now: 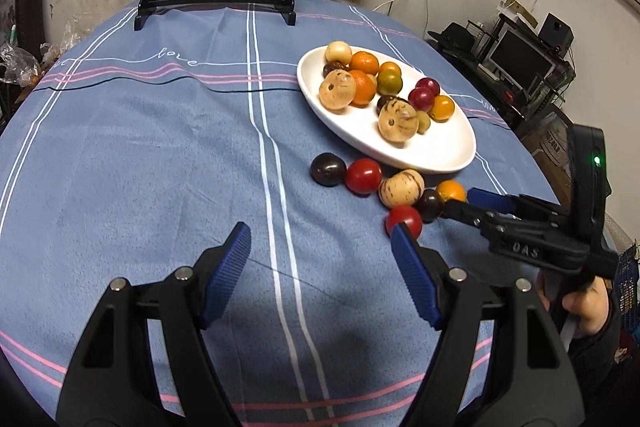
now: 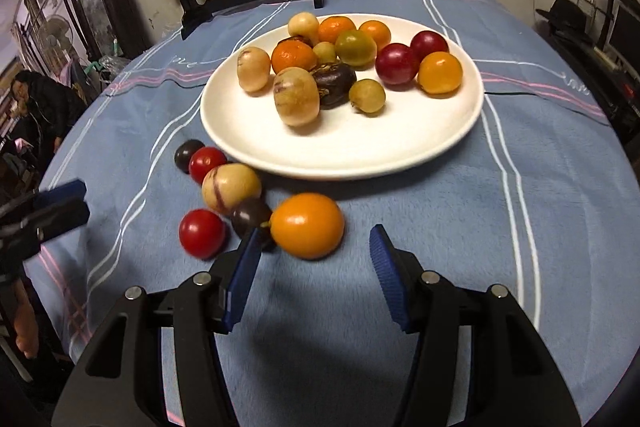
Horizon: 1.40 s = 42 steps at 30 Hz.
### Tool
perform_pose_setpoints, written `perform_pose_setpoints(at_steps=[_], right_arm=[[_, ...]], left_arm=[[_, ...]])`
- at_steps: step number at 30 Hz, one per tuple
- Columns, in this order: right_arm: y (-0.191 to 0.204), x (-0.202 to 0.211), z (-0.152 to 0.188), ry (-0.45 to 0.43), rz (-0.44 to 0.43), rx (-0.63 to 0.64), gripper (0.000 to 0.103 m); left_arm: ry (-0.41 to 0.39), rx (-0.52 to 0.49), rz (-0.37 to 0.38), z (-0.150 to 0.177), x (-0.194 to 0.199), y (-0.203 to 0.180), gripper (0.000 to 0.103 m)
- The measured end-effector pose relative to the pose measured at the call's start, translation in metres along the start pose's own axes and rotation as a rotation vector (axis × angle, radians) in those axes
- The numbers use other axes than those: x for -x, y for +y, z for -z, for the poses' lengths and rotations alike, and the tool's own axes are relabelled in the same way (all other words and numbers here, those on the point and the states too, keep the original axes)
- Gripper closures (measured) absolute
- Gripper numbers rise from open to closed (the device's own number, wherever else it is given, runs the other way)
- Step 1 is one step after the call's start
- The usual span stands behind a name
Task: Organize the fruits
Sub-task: 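Grasp the red tomato-like fruit with the left tool while the right tool grasps an orange fruit, then lower both fruits onto the white plate and open both tools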
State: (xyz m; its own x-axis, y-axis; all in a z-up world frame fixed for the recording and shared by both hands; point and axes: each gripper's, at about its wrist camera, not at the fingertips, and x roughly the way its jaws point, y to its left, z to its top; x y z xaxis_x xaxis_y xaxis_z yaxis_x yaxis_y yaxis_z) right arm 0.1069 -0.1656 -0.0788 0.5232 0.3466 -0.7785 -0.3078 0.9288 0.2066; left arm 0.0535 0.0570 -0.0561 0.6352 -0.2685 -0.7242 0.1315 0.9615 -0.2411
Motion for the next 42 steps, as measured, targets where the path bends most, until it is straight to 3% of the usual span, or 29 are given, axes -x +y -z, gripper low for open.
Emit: perform_pose_setpoints(at_steps=[3, 6, 11, 15, 23, 26, 31, 39, 42], right_arm=[[-0.005, -0.002, -0.003, -0.004, -0.036, -0.009, 0.062], [-0.01, 0.008, 0.0, -0.016, -0.067, -0.052, 0.064], [-0.013, 0.041, 0.015, -0.055, 0.021, -0.02, 0.064], [-0.03, 0.05, 0.031, -0.04, 0.038, -0.06, 0.064], [-0.047, 0.062, 0.039, -0.07, 0.013, -0.105, 0.064], [-0.046, 0.056, 0.039, -0.044, 0.011, -0.092, 0.064], [-0.037, 0.048, 0.038, -0.011, -0.027, -0.081, 0.062], [-0.025, 0.025, 0.04, 0.025, 0.08, -0.016, 0.063], [-0.025, 0.034, 0.042, 0.004, 0.067, -0.048, 0.064]], left_arm=[[0.01, 0.0, 0.011, 0.0, -0.002, -0.005, 0.029], [0.021, -0.028, 0.011, 0.0, -0.006, -0.017, 0.029], [0.062, -0.08, 0.041, 0.0, -0.025, -0.042, 0.029], [0.09, -0.094, 0.071, 0.001, -0.048, -0.06, 0.031], [0.131, -0.137, 0.035, 0.0, -0.084, -0.079, 0.06], [0.13, -0.136, 0.014, -0.001, -0.087, -0.078, 0.072], [0.129, -0.137, 0.02, 0.0, -0.085, -0.077, 0.073], [0.114, -0.148, 0.033, 0.001, -0.085, -0.075, 0.074], [0.109, -0.128, 0.053, 0.001, -0.078, -0.071, 0.074]])
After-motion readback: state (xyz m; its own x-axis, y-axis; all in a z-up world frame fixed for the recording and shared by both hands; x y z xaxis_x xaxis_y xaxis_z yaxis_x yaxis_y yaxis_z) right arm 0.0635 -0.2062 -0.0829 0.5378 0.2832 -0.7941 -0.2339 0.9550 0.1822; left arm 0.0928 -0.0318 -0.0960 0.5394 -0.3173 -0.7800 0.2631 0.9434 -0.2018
